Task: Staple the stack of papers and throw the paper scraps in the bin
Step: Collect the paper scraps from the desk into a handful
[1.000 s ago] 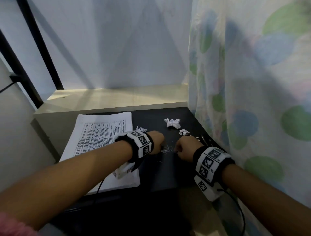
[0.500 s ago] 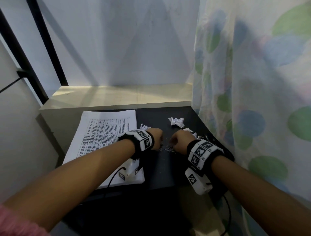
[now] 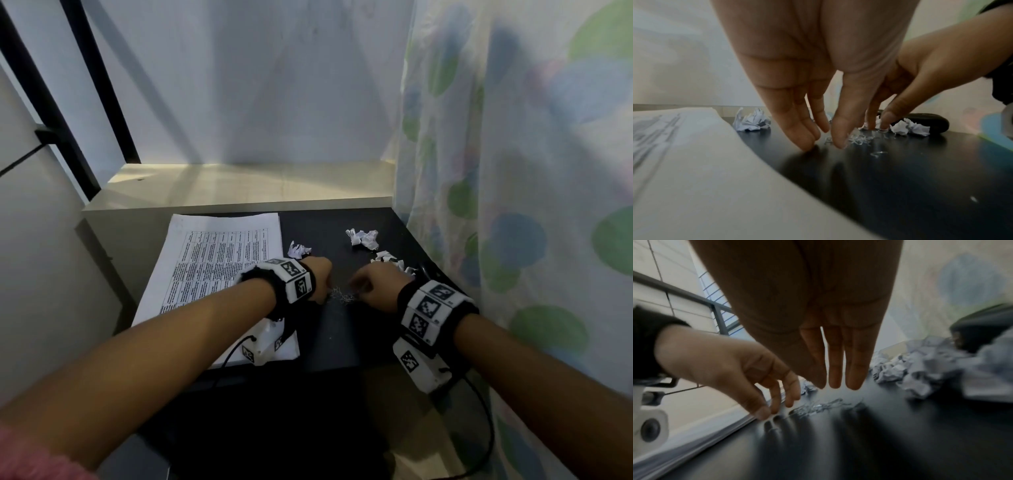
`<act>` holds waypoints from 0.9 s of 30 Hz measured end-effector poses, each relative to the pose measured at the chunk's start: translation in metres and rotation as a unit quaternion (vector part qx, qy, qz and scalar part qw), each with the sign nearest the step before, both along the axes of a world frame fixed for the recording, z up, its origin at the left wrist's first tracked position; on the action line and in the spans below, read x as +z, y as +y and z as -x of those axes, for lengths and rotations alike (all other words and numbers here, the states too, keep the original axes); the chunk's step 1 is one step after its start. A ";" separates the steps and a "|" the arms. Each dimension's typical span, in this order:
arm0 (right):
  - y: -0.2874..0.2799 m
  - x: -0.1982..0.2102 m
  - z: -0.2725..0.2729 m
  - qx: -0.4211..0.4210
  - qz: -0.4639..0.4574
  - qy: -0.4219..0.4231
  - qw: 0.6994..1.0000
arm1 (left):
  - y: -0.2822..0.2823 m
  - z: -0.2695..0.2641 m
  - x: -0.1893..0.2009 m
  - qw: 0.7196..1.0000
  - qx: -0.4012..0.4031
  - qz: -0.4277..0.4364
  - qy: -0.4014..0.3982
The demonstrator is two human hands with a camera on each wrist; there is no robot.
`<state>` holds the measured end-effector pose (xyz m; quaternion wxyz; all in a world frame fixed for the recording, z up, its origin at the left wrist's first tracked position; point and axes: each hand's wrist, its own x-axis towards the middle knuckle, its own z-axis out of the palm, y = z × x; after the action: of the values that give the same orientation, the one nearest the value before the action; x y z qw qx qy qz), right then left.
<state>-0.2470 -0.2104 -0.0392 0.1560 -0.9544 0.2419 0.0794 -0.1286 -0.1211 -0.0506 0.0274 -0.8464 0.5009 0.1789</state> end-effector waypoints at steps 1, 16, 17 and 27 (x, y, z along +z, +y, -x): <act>-0.004 0.002 0.006 -0.015 -0.008 -0.013 1.000 | 0.002 -0.002 -0.001 1.000 0.002 -0.002 0.003; -0.004 0.008 -0.007 -0.072 -0.026 -0.029 0.997 | -0.009 0.002 0.010 0.998 0.036 -0.017 0.039; -0.008 0.008 -0.004 -0.074 -0.022 -0.019 0.997 | -0.006 -0.003 0.009 0.998 0.037 -0.024 0.044; 0.006 0.007 -0.016 -0.015 0.008 0.018 1.000 | -0.004 0.005 0.010 0.996 0.072 -0.041 0.014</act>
<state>-0.2308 -0.2046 -0.0324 0.1455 -0.9502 0.2597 0.0920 -0.1338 -0.1252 -0.0409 0.0418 -0.8756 0.4316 0.2129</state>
